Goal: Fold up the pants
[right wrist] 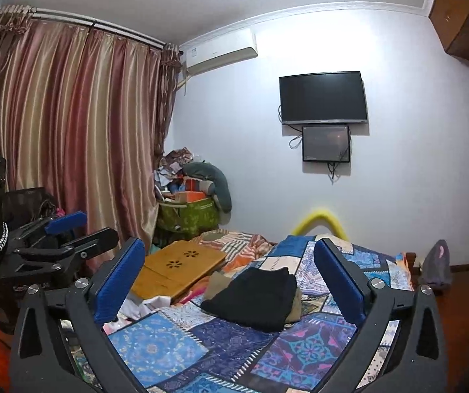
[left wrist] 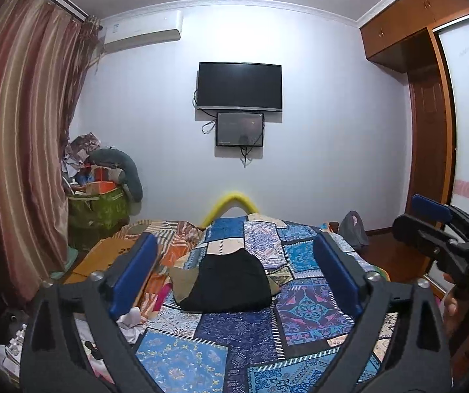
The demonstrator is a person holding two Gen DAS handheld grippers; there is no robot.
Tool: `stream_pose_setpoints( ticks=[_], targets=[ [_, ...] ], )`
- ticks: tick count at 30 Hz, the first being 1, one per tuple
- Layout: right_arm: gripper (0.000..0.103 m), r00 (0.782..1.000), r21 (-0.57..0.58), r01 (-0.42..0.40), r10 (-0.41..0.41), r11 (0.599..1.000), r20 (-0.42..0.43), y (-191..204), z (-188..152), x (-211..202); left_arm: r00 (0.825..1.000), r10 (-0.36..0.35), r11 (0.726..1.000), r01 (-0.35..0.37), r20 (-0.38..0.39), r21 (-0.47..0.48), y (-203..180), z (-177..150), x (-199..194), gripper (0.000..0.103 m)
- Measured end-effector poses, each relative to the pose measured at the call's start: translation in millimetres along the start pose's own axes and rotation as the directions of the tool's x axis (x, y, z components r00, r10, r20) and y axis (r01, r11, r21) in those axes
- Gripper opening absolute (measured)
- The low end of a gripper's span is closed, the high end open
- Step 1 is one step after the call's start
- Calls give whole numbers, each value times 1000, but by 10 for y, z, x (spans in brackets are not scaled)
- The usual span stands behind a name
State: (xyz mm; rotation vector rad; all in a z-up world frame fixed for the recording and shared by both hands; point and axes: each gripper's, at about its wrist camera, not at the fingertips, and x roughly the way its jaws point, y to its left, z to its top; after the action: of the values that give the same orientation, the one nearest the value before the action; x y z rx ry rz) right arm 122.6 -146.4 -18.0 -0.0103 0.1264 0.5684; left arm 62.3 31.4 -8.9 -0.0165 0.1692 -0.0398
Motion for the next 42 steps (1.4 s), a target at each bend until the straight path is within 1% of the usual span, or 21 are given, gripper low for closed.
stream_pose_setpoints(
  ticks=[9, 22, 32, 42],
  targets=[
    [103, 1000, -1, -8, 8, 1000, -22, 7, -34, -17, 1000, 5, 1000, -5, -3, -19, 21, -11, 26, 101],
    [103, 999, 19, -16, 17, 1000, -34, -27, -32, -38, 1000, 20, 1000, -20, -13, -6, -27, -24, 60, 102],
    [103, 999, 38, -22, 23, 999, -37, -46, -35, -55, 1000, 18, 1000, -18, -15, -1, -73, -36, 70, 102],
    [103, 999, 46, -6, 8, 999, -40, -75, -56, -59, 1000, 8, 1000, -8, -18, -3, -86, -32, 70, 102]
  ],
)
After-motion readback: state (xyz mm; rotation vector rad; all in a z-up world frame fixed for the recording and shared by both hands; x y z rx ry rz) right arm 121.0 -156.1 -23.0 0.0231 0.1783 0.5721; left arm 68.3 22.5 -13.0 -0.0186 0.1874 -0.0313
